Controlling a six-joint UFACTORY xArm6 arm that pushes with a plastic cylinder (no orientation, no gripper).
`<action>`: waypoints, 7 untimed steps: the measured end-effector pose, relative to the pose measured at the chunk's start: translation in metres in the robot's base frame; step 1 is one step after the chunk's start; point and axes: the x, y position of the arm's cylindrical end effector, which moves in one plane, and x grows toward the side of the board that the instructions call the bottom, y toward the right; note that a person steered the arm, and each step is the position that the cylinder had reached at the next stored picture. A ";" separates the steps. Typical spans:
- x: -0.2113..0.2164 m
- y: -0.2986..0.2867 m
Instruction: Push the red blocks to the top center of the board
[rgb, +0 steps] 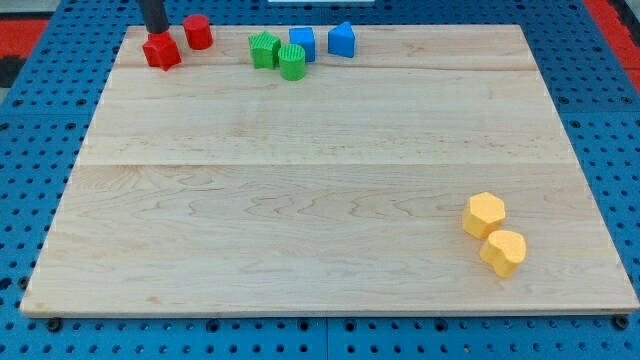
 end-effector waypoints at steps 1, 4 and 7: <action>0.001 0.081; 0.001 0.073; 0.066 -0.055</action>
